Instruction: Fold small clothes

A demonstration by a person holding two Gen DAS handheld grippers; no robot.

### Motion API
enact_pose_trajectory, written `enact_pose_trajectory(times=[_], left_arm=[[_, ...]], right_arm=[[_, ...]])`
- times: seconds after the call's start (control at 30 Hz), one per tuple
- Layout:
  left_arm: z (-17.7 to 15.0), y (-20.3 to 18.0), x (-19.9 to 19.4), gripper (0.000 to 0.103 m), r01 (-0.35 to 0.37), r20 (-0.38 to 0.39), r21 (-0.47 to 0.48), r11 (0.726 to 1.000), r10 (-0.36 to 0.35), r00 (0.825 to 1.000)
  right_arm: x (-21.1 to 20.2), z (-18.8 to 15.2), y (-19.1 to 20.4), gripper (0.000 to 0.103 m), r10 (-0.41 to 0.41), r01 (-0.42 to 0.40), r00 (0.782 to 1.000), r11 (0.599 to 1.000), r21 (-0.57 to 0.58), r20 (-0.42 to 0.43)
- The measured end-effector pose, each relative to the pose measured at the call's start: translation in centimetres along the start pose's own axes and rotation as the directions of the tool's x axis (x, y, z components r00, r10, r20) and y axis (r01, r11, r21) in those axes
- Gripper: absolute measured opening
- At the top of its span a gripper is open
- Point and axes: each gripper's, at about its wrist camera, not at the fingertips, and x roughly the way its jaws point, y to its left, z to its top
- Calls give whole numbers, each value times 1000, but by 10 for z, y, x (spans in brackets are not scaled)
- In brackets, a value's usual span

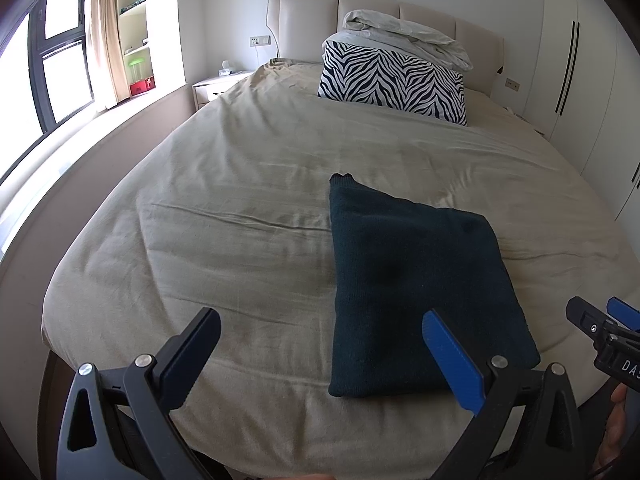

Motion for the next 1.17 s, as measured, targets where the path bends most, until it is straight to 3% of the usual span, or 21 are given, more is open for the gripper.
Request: enact_pose_trajectory(times=[1.17], left_arm=[[-8,1,7,103,9,-23,7,1000,-9,1000]], right_arm=[[5,-7,-3,103,3,-3,1000,1000,4,-19]])
